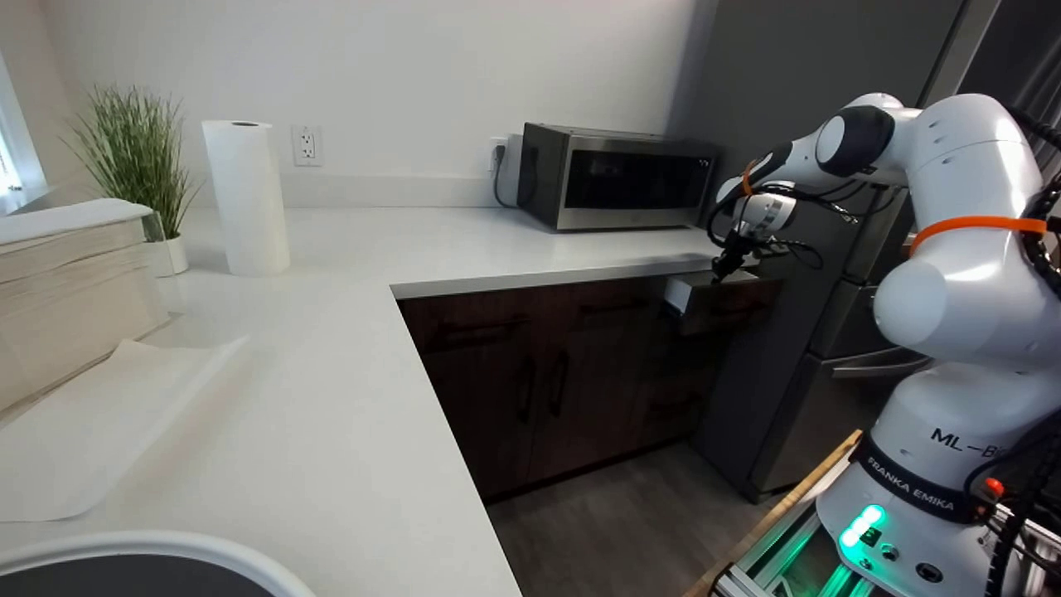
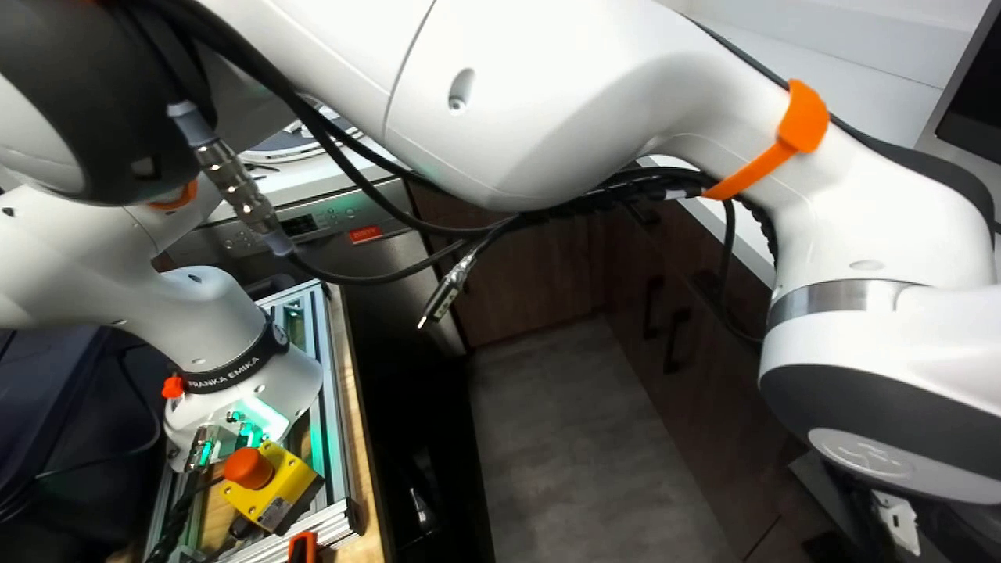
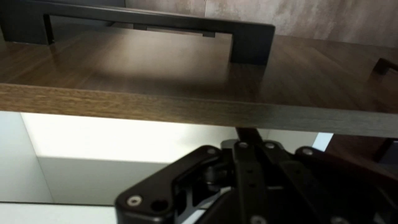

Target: Open the drawer on the top right side of the kitchen counter

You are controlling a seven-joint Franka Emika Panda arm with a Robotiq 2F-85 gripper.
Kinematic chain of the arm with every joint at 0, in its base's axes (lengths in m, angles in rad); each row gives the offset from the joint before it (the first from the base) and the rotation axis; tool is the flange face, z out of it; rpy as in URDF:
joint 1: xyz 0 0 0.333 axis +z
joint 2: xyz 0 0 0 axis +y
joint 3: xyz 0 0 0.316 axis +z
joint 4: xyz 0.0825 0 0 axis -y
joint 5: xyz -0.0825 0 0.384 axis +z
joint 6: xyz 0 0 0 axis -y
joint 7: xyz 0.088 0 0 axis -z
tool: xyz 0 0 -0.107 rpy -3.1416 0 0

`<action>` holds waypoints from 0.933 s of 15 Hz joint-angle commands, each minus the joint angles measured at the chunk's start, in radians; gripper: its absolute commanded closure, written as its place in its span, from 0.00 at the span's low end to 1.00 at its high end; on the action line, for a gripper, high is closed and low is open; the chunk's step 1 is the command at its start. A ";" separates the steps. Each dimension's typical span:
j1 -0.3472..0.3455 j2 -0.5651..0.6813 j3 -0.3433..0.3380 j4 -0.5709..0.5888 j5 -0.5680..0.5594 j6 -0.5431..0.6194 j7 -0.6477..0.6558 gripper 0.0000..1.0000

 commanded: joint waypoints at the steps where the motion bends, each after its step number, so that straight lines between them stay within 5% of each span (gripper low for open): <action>1: 0.044 -0.044 -0.072 -0.047 -0.062 -0.087 0.104 1.00; 14: 0.043 -0.218 -0.151 -0.319 -0.062 -0.155 0.306 1.00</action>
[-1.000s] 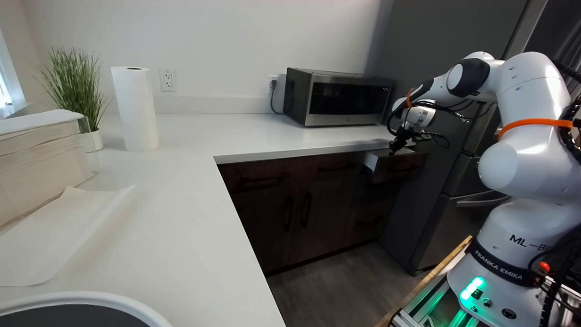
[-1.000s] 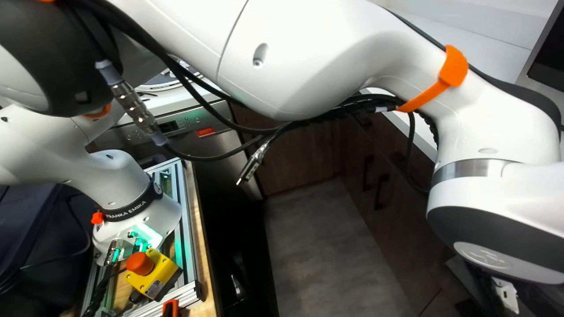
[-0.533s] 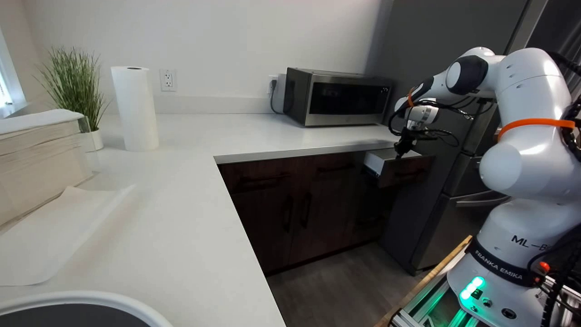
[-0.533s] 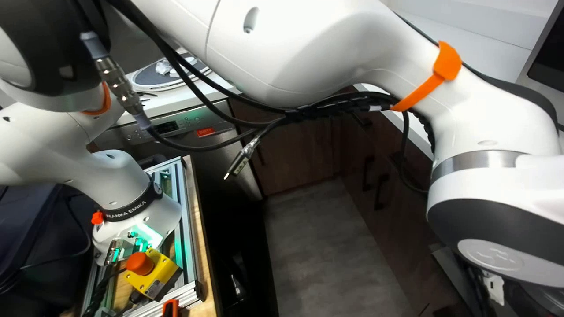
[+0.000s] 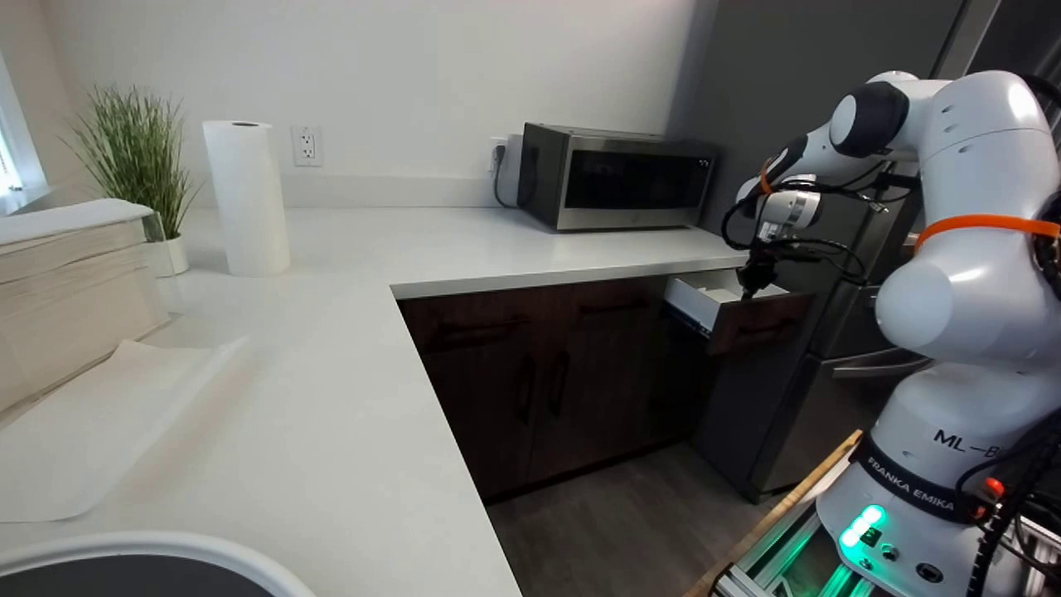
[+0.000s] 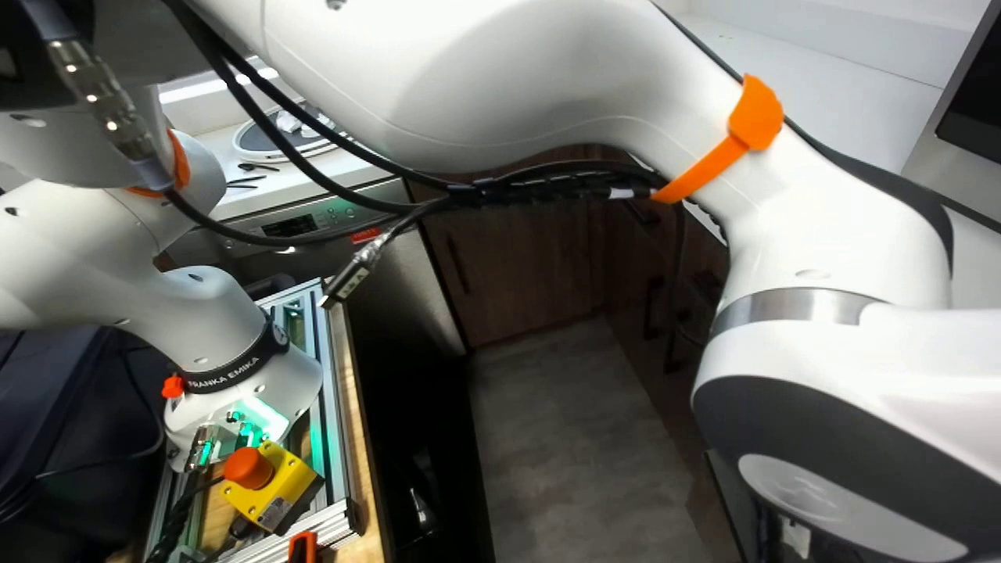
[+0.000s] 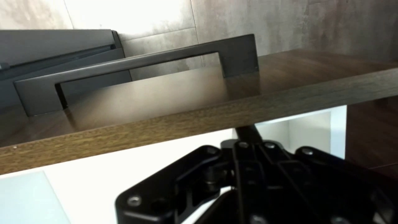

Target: Open the drawer on the top right side of the kitchen counter

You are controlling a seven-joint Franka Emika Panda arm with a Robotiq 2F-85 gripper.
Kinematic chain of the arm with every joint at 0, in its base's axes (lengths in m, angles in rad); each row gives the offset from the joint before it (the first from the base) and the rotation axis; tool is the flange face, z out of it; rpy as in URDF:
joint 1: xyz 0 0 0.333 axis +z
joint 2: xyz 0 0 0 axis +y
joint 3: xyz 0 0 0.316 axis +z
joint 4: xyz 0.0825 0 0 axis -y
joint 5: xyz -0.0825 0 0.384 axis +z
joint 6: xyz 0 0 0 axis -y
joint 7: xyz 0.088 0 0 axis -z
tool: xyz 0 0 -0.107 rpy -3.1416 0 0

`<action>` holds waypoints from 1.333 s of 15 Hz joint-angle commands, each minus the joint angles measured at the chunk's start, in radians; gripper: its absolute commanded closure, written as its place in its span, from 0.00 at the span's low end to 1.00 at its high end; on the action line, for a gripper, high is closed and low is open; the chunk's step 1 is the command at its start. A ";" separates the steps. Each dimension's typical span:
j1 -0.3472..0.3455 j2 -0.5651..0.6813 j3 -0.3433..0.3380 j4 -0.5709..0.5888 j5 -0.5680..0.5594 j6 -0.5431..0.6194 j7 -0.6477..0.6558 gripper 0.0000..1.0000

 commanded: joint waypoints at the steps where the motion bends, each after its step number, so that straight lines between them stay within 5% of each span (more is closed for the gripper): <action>1: -0.001 -0.098 -0.022 -0.139 -0.031 -0.038 0.055 1.00; 11: 0.045 -0.186 -0.057 -0.244 -0.064 0.016 0.189 1.00; 12: 0.060 -0.185 -0.055 -0.239 -0.055 0.048 0.224 0.74; 14: 0.094 -0.174 -0.037 -0.215 -0.034 0.111 0.276 0.68; 20: 0.330 -0.241 -0.074 -0.263 -0.089 0.259 0.611 0.22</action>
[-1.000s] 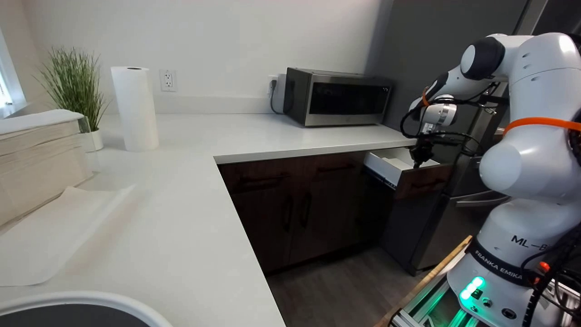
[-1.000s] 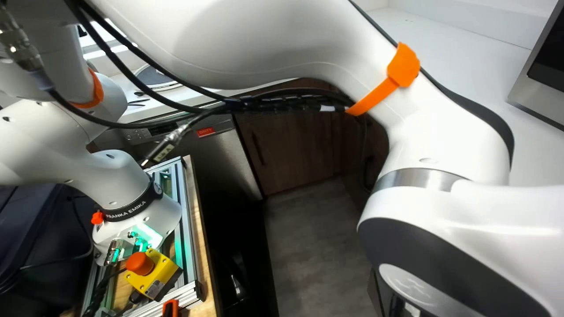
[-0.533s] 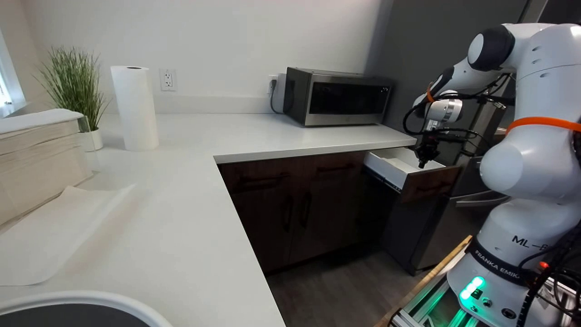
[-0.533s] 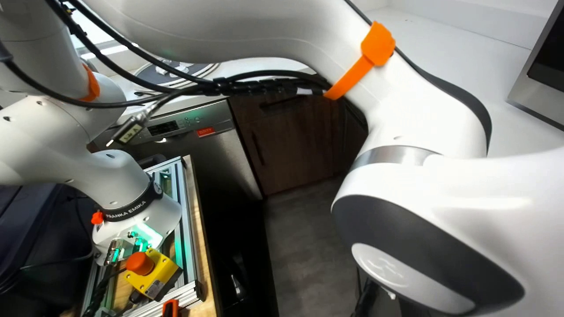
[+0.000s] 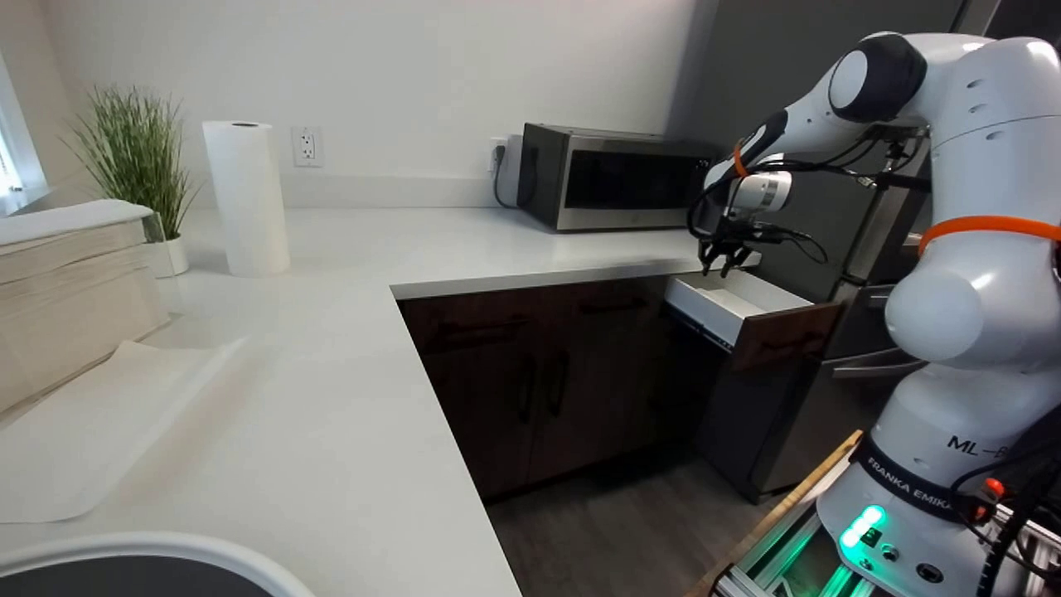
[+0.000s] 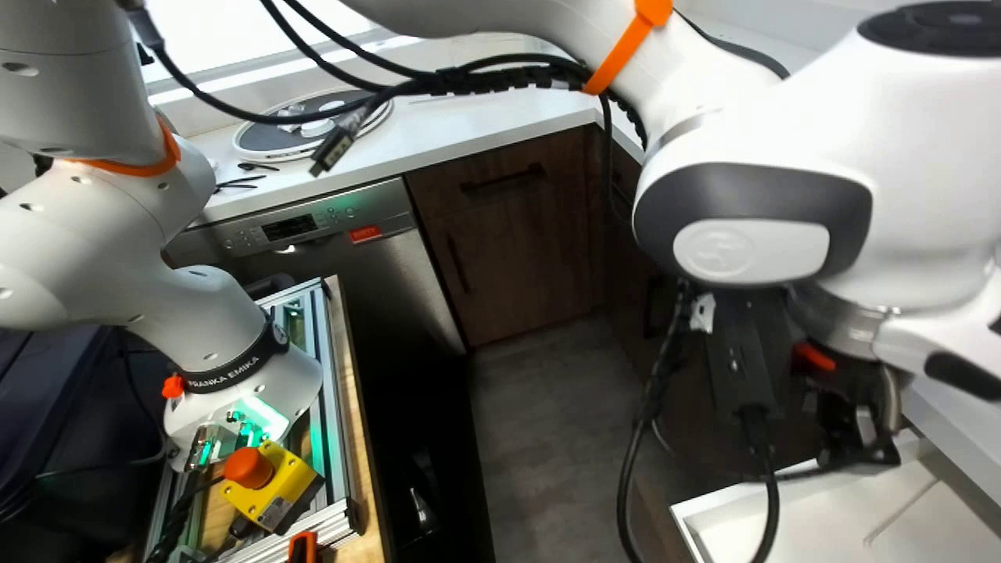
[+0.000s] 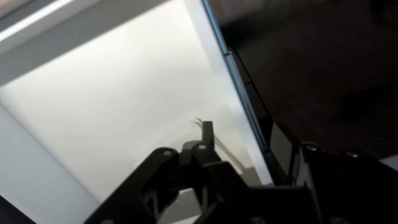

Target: Open the drawer on the top right side of the kitchen counter

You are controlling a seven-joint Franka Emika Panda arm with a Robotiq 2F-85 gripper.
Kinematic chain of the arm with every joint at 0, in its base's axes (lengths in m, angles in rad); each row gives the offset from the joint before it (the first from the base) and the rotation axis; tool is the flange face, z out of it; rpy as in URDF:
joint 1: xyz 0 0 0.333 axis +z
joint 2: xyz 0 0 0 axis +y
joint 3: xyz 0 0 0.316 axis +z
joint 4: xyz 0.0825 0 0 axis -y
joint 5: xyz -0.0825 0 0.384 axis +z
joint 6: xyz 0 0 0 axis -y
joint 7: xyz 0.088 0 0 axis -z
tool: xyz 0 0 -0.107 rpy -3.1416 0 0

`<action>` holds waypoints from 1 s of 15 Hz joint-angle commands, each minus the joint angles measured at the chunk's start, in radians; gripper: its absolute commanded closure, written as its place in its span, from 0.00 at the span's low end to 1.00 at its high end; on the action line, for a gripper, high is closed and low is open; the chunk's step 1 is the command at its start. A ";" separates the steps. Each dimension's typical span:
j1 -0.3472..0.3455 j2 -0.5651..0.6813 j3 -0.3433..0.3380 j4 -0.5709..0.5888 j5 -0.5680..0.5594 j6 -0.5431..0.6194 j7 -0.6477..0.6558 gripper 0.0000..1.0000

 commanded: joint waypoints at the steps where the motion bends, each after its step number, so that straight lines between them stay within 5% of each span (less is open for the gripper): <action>1: 0.144 -0.091 -0.036 -0.067 -0.036 0.001 0.185 0.16; 4: 0.242 -0.192 -0.043 -0.135 -0.085 -0.046 0.258 0.00; 9: 0.322 -0.402 -0.017 -0.268 -0.176 -0.299 0.248 0.00; 13: 0.336 -0.542 0.025 -0.305 -0.132 -0.528 0.178 0.00; 15: 0.331 -0.492 0.025 -0.257 -0.145 -0.503 0.213 0.00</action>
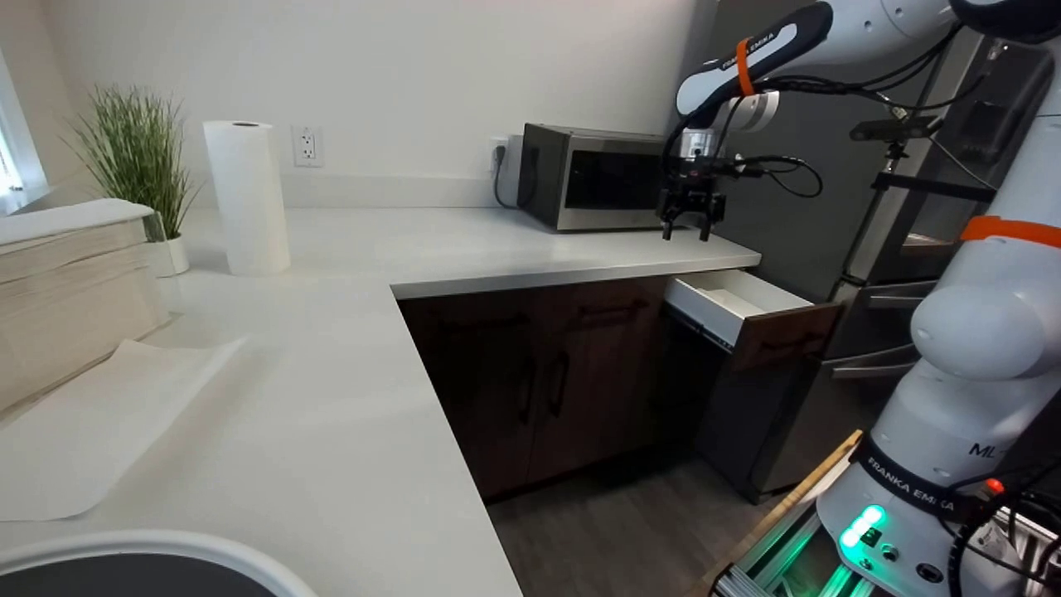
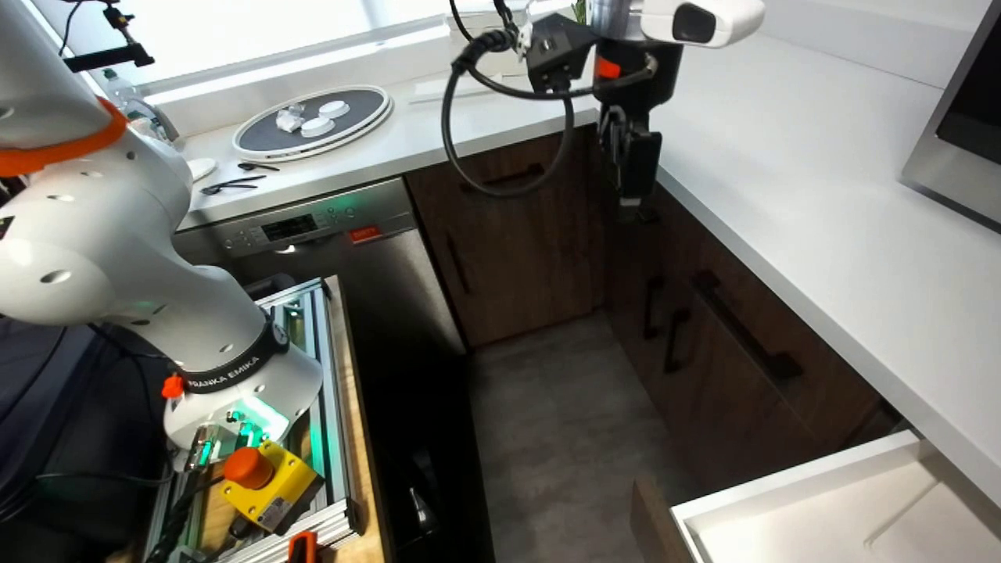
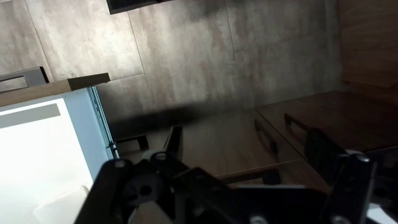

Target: Open the drawer on the top right side of the kitchen counter

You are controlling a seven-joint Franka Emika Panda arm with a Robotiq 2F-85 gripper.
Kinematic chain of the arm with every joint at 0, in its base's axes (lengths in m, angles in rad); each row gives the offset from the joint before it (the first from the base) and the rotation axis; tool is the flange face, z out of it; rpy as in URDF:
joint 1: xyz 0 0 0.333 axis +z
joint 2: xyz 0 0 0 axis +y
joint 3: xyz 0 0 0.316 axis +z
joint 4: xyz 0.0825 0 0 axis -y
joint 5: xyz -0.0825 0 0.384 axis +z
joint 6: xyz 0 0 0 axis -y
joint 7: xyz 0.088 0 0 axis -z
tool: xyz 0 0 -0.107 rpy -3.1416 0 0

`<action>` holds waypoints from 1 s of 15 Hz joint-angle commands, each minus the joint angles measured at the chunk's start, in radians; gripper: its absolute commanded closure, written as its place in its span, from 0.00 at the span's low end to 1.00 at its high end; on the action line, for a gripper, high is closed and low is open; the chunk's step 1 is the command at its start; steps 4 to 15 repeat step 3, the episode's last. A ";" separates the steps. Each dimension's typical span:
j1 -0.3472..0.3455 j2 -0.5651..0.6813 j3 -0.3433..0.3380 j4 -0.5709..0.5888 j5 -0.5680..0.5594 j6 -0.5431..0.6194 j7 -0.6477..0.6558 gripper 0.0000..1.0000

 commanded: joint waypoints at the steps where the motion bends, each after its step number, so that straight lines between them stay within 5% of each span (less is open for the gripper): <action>1: -0.002 -0.022 0.006 -0.006 0.000 -0.019 -0.005 0.00; 15: -0.001 -0.039 0.007 -0.018 0.000 -0.023 -0.012 0.00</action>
